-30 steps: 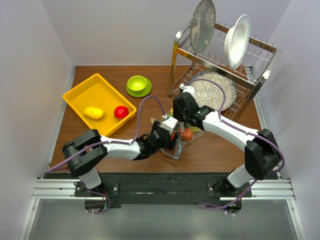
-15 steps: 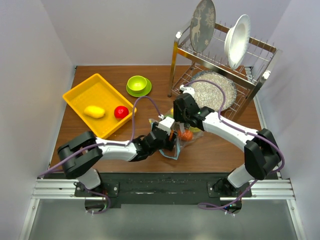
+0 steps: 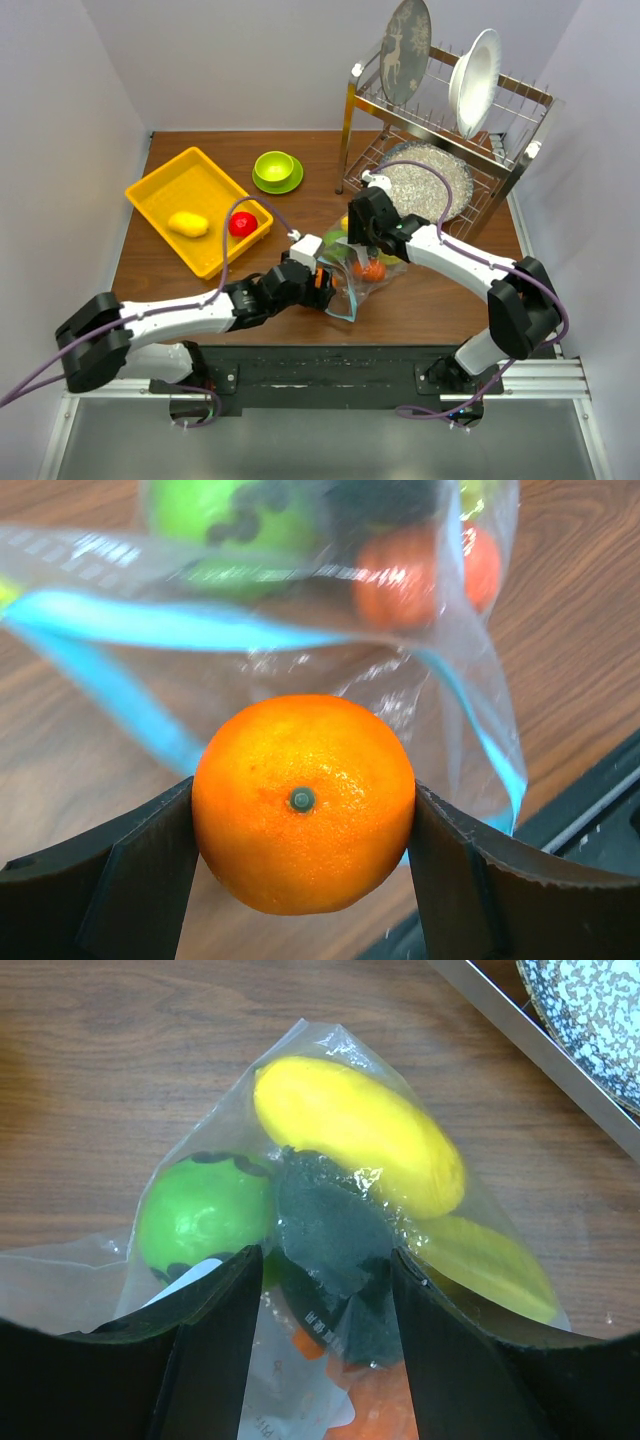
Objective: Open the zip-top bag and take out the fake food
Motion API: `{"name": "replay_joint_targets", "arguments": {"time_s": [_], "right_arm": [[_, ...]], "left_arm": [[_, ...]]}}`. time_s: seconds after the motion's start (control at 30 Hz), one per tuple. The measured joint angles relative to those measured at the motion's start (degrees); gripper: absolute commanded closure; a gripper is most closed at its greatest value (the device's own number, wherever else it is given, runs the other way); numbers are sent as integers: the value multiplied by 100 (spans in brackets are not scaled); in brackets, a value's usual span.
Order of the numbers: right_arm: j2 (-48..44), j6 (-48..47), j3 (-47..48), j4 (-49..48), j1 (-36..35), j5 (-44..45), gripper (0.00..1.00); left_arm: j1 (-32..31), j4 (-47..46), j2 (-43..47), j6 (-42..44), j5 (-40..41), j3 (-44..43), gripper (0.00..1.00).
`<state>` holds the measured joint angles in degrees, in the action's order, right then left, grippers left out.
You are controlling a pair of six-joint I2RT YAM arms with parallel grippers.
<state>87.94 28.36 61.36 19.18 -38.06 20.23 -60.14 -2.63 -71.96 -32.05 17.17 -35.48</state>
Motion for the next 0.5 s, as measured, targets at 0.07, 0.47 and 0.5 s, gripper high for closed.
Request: {"name": "replay_joint_targets", "arguments": {"time_s": [0.07, 0.47, 0.5], "right_arm": [[0, -2, -11, -28, 7, -22, 42], [-168, 0, -190, -52, 31, -98, 42], [-201, 0, -190, -44, 31, -136, 42]], "left_arm": [[9, 313, 417, -83, 37, 149, 59], [2721, 1137, 1539, -249, -52, -46, 62], [3136, 1088, 1261, -243, -46, -260, 62]]}}
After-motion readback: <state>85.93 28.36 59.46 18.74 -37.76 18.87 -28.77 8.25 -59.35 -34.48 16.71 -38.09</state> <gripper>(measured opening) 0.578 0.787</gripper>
